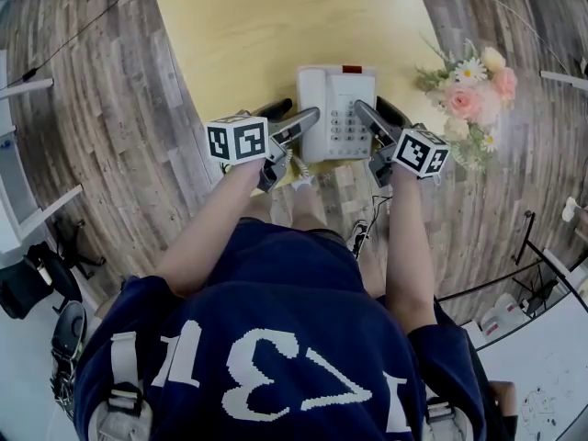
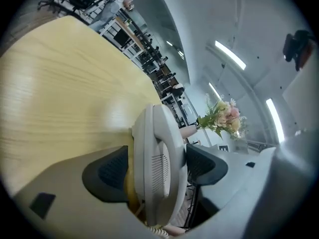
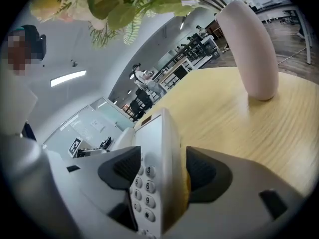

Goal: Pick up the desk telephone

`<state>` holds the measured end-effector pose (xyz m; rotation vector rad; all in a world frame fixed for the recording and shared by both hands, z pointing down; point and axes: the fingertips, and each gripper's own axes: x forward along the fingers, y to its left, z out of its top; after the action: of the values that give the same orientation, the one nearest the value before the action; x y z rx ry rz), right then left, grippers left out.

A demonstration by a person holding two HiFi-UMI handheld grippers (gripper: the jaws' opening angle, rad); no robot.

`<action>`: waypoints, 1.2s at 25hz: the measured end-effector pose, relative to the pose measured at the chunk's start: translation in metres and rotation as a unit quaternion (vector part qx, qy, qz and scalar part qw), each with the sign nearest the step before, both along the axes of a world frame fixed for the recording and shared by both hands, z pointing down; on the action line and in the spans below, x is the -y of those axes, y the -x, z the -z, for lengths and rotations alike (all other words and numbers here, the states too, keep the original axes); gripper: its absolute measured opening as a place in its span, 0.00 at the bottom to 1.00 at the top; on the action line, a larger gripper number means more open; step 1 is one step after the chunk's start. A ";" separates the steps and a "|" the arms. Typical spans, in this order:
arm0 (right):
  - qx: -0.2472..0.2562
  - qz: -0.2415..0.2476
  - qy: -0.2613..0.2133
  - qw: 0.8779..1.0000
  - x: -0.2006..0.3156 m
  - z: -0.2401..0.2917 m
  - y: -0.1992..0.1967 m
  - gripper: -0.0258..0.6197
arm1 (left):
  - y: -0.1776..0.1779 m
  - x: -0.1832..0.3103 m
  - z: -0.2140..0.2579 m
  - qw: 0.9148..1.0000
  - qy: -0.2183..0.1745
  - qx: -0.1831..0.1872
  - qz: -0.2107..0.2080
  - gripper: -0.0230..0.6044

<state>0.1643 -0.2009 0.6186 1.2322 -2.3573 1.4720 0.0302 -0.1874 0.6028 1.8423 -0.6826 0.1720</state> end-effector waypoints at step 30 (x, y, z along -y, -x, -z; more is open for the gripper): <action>0.047 -0.020 -0.034 0.998 -0.019 0.033 0.028 0.39 | 0.006 -0.023 0.028 0.988 -0.081 0.066 -0.115 0.58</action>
<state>0.1367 -0.1817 0.5859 1.2582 -2.4772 1.5057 0.0242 -0.1647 0.5751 2.0787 -0.5868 0.4033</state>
